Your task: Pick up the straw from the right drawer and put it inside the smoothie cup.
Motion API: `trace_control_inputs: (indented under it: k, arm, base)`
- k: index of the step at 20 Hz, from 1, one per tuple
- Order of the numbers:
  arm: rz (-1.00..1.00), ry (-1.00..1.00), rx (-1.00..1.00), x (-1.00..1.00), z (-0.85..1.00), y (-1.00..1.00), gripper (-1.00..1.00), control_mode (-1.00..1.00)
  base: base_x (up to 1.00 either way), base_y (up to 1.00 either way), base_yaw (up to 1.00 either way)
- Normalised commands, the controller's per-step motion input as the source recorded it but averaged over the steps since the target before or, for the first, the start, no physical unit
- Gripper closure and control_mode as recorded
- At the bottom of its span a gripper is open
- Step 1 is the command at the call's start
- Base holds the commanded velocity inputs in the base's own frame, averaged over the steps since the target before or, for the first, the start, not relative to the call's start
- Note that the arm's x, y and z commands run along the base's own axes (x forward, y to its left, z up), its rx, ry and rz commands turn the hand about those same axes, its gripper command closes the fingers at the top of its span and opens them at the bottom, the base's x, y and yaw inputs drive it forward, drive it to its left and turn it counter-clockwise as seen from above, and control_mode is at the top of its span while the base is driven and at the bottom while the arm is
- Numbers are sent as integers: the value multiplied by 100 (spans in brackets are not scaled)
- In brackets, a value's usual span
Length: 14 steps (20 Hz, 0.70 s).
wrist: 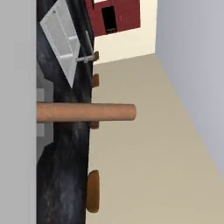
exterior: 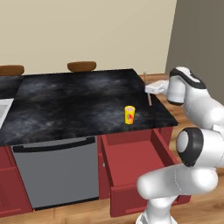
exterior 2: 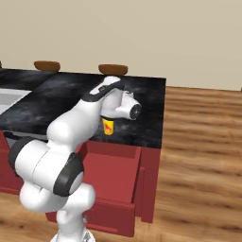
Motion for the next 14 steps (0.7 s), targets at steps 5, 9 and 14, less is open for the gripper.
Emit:
trace_control_inputs:
  k: [5, 9, 14]
  arm:
    - [29, -49, 1, 0, 37, 4, 100, -100]
    - [22, -25, 1, 12, 1, 0, 100, -100]
    - [18, -13, 0, 18, 0, 2, 100, -100]
  base:
    - [0, 0, 0]
    - [0, 0, 0]
    - [0, 0, 0]
